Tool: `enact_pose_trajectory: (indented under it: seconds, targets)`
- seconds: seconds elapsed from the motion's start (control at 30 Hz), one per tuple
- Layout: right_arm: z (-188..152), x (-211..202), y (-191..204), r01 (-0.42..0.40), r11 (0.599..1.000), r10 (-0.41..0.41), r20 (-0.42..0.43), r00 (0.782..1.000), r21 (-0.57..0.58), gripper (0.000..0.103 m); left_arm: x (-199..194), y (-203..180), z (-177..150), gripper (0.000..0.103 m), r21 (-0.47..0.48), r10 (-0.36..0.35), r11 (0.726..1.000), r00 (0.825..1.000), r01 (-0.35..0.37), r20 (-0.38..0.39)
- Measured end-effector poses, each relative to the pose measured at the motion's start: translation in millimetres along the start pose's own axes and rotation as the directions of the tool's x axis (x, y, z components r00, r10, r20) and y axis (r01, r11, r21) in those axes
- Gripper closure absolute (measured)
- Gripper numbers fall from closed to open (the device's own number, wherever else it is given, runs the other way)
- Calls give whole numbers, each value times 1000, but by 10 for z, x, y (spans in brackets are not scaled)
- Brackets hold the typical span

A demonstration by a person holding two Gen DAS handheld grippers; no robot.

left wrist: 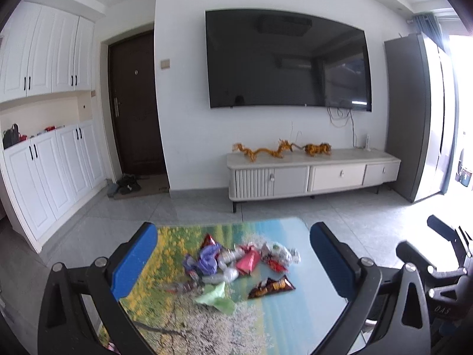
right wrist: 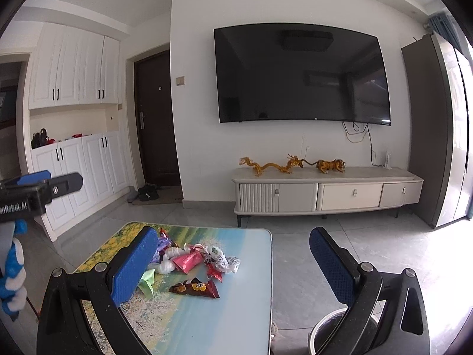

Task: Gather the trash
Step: 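Move both tools toward the trash pile on the table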

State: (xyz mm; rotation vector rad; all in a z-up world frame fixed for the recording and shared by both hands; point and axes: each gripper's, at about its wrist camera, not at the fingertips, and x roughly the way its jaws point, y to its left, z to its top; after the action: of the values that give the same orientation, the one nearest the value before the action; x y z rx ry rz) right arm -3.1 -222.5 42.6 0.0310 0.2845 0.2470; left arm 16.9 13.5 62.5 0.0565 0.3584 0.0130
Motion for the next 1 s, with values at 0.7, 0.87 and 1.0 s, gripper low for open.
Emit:
enact_pose_trajectory:
  seconds: [0.7,0.87,1.0]
  targets:
    - [351,11,251,52,995,-48,48,998,-82,0,-11,411,517,0,73,94,992,987,-105,134]
    - [373,28,266,51,995,-48,40,998,-84,0,55,439,522,0,65,112,990,985,-121,127]
    - [370,39,293,53,994,-51,28,998,-91,0,110,493,573,0,76,132,987,983,-142,124]
